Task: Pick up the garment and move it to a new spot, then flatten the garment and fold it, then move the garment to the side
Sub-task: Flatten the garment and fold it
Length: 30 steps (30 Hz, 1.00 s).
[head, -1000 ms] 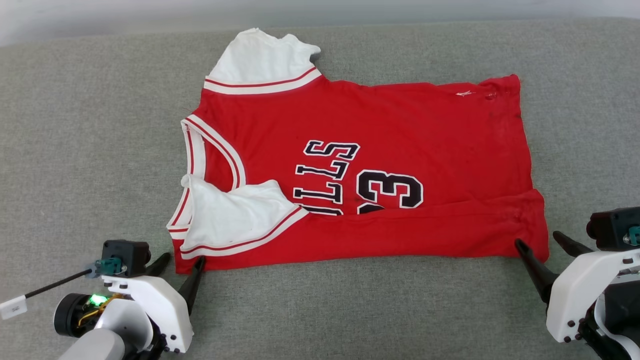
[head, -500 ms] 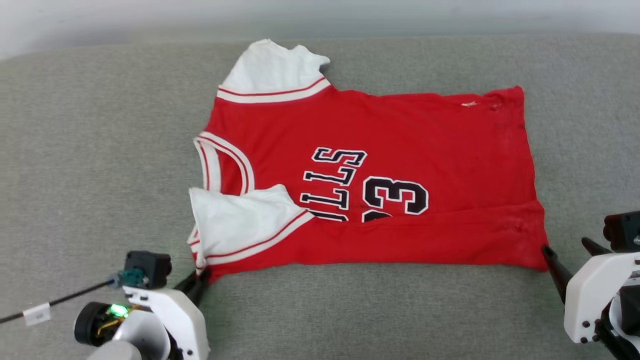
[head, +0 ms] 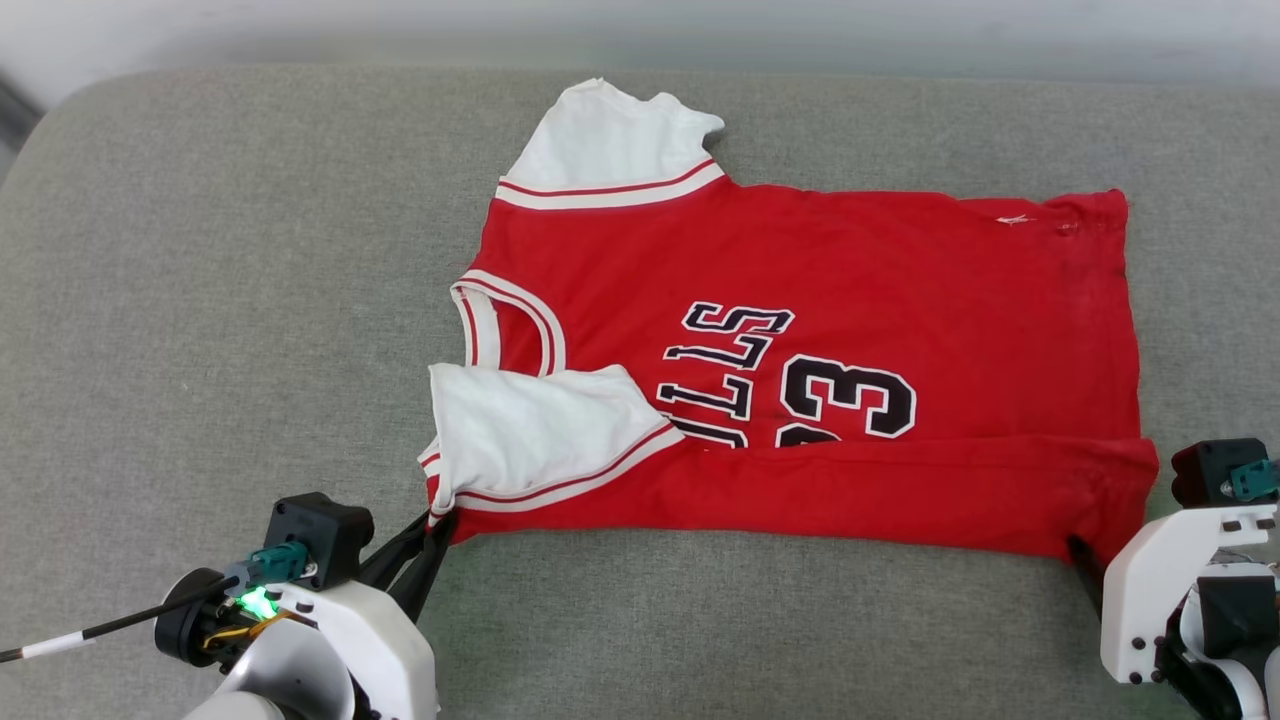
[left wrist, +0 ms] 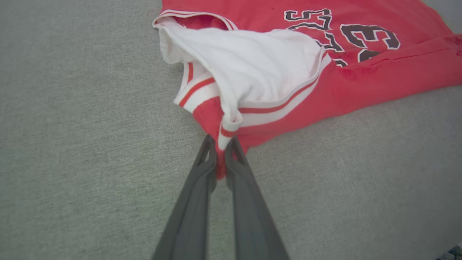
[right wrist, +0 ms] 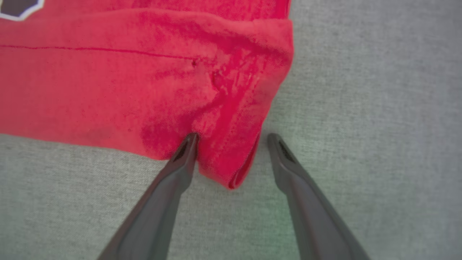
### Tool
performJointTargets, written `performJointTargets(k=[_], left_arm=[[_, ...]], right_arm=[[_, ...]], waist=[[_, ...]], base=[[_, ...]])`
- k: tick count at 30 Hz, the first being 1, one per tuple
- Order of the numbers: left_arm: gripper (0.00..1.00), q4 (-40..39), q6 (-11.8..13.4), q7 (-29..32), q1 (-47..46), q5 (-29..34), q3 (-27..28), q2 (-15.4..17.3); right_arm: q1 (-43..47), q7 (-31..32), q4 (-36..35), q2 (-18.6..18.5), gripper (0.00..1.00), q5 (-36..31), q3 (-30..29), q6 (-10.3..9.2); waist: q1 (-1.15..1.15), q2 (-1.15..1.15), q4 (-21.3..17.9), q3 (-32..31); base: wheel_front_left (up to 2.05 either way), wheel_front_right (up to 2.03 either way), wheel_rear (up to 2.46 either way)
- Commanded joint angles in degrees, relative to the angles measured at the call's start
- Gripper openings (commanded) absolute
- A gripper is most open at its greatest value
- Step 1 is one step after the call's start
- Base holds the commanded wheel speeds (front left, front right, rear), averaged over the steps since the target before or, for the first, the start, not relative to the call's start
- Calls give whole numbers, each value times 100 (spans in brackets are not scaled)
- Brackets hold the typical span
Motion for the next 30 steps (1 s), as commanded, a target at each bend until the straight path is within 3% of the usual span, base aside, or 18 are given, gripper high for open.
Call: performJointTargets(k=[1,3,4,6,7,12,13,22,30], left_arm=[[0,-47,19,32,25,44,-22,53],[0,-59,15,71,26,77,-51,82],[0,-38,22,101,16,115,-76,119],[0,-1,1,152,-14,177,-126,164],[0,7,-2,157,-18,180,-135,164],[0,146,-35,240,45,250,-230,264],[0,204,-53,305,153,237,-307,304],[0,137,-65,527,745,153,-593,604],[0,176,-157,633,907,159,-838,520]], right_arm=[[19,74,224,22,100,35,84,-3],[31,79,372,10,100,51,117,-3],[48,98,437,-15,60,40,134,-3],[43,82,516,-62,4,43,120,-3],[34,78,523,-89,0,44,107,-5],[51,121,306,-304,0,157,68,-6],[150,243,11,-516,0,252,127,-6],[983,1129,-962,-1064,0,551,-122,-7],[1422,1293,-1004,-923,0,612,-285,-7]], waist=[[0,0,34,56],[0,0,55,85],[0,0,65,95],[0,0,75,103],[0,0,72,97],[0,0,11,-88],[0,0,-53,-250],[0,0,-164,-620],[0,0,-137,-664]], base=[[0,0,0],[0,0,0],[0,0,0],[0,0,0],[0,0,0],[0,0,0],[0,0,0],[0,0,0],[0,0,0]])
